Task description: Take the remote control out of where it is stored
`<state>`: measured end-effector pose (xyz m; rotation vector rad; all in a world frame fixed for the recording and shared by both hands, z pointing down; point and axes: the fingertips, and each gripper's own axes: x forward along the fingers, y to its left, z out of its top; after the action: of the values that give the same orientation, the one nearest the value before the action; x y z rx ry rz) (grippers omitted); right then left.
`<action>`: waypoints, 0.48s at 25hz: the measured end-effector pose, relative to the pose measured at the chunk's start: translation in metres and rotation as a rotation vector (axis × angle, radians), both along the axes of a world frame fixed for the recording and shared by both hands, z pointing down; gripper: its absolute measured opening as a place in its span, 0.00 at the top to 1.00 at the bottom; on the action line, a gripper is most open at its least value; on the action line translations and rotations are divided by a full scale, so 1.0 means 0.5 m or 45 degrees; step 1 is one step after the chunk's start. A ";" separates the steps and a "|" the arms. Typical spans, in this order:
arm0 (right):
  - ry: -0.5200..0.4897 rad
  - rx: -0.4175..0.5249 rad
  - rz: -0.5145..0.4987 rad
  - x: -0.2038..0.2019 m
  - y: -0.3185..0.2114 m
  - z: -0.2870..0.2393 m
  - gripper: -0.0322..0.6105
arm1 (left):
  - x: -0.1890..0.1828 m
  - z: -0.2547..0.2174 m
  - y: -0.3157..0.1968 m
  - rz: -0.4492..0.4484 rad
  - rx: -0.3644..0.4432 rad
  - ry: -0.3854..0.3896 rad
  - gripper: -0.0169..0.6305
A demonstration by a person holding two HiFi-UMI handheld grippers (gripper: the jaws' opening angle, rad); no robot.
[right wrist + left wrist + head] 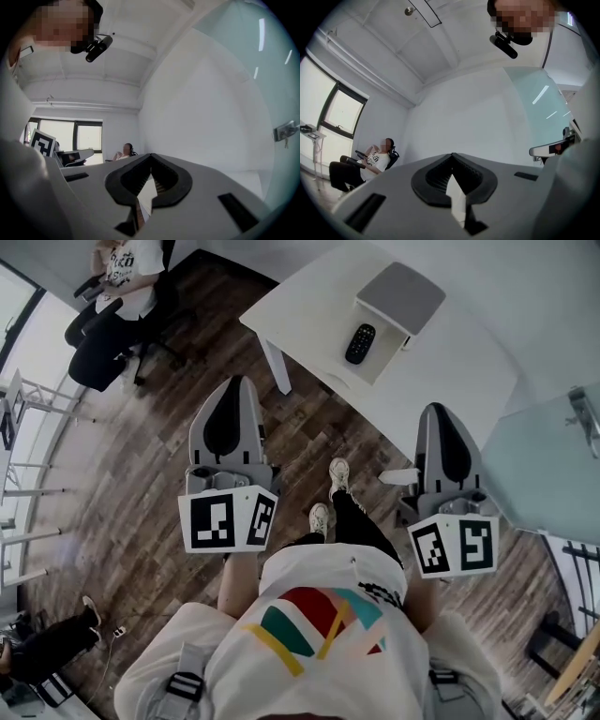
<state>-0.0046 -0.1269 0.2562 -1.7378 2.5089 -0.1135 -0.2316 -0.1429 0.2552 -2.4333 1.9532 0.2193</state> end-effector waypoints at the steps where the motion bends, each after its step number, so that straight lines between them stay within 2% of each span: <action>1: -0.019 0.007 -0.002 0.005 -0.017 -0.005 0.95 | 0.008 -0.004 -0.012 0.005 0.007 -0.004 0.96; 9: -0.081 0.062 -0.001 0.065 -0.174 -0.017 0.95 | 0.093 -0.020 -0.150 0.030 0.027 -0.036 0.96; 12: -0.037 0.077 0.002 0.081 -0.233 -0.022 0.95 | 0.114 -0.031 -0.201 0.032 0.039 -0.045 0.96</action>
<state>0.0357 -0.2431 0.2452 -1.7028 2.4642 -0.0612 -0.1747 -0.2435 0.2396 -2.4265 1.8920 0.2038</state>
